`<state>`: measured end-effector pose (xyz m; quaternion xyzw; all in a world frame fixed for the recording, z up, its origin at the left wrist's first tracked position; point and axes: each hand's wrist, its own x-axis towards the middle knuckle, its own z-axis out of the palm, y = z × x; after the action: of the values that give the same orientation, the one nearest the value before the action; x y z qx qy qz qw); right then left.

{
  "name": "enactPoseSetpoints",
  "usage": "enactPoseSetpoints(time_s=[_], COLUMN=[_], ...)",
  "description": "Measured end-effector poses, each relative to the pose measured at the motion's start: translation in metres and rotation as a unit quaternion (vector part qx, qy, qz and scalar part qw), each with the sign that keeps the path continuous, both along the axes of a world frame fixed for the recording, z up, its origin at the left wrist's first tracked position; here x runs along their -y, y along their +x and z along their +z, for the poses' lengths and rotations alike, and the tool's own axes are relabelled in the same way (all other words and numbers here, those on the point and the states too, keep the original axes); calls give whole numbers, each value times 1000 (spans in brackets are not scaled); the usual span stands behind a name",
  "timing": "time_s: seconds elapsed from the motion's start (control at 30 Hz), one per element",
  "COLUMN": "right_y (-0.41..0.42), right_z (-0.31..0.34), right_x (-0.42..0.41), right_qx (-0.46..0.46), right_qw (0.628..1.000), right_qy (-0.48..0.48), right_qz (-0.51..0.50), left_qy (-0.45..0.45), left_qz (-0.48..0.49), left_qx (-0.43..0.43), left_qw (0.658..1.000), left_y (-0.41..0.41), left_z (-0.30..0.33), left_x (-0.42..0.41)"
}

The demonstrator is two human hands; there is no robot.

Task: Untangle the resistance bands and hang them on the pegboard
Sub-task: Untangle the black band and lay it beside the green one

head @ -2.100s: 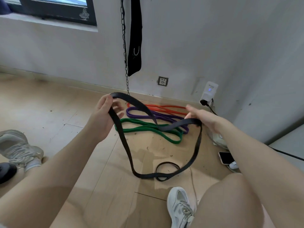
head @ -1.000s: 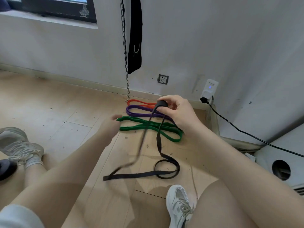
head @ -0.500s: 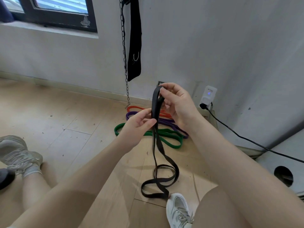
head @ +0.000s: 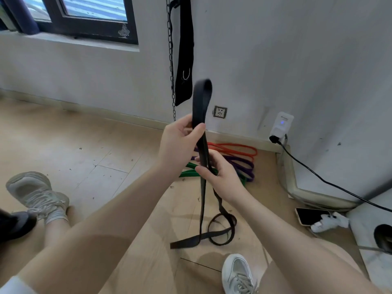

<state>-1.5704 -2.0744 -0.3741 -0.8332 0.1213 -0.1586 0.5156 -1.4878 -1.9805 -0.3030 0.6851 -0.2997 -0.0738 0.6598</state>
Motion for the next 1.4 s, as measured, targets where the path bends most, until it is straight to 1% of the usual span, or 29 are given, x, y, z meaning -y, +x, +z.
enactPoseSetpoints(time_s=[0.1,0.17,0.2,0.27,0.3,0.37,0.43,0.47,0.53,0.63,0.73,0.8,0.87,0.97,1.0,1.03,1.07,1.1,1.13,1.17,1.2,1.23,1.33,1.37,1.4], right_y=[6,10,12,15,16,19,24,26,30,34,35,35,36,41,43,45,46,45,43,40,35,28,9,4,0], right_z=[-3,2,6,15,20,27,34,36,38,37,39,38,36,32,31,30,28,27,25,23,19,14,-13,-22,-28], right_x=[-1,-1,-2,-2,-4,-8,-12,-13,-16,-15,-8,-4,-5,-10,-11,-11,-9,-4,3,9,14,16,4,-3,-9], right_qx=[-10,0,10,20,21,24,16,8,0,15,41,56,68,107,122,129,126,108,71,21,-32,-85,-194,-204,-195], right_qw=[999,998,998,999,998,984,947,929,902,887,865,831,799,740,725,720,737,780,836,884,914,929,941,947,954], right_qy=[-28,-44,-42,-10,29,164,306,353,412,443,484,538,584,657,671,675,656,605,527,443,373,325,253,230,213], right_qz=[-36,-47,-49,-48,-47,-60,-95,-112,-129,-127,-123,-130,-123,-100,-99,-98,-102,-116,-135,-151,-158,-156,-113,-94,-84], left_qy=[-23,-20,-11,26,53,96,138,146,124,95,133,148,138,135,136,137,137,135,130,128,129,134,154,162,170], left_qz=[4,6,10,29,35,5,-37,-51,-85,-130,-145,-127,-114,-90,-68,-41,-22,-11,-6,-2,3,6,-8,-11,-11], left_qx=[-7,-19,-36,-118,-167,-238,-258,-260,-272,-249,-177,-147,-140,-116,-106,-99,-99,-107,-117,-120,-113,-99,-70,-68,-71], left_qw=[1000,1000,999,992,984,967,956,953,950,955,964,970,974,980,983,985,985,985,985,984,985,986,986,984,983], left_y=[4,9,15,32,40,42,31,23,6,-7,-18,-21,-24,-30,-33,-34,-34,-33,-32,-28,-24,-20,-10,-9,-8], left_z=[9,14,14,9,2,-14,-41,-54,-71,-86,-94,-96,-94,-93,-95,-97,-98,-99,-99,-98,-96,-95,-86,-85,-83], left_x=[-1,-3,-3,-2,-3,-7,-11,-14,-21,-30,-33,-31,-28,-19,-15,-12,-10,-9,-10,-12,-15,-17,-16,-13,-10])
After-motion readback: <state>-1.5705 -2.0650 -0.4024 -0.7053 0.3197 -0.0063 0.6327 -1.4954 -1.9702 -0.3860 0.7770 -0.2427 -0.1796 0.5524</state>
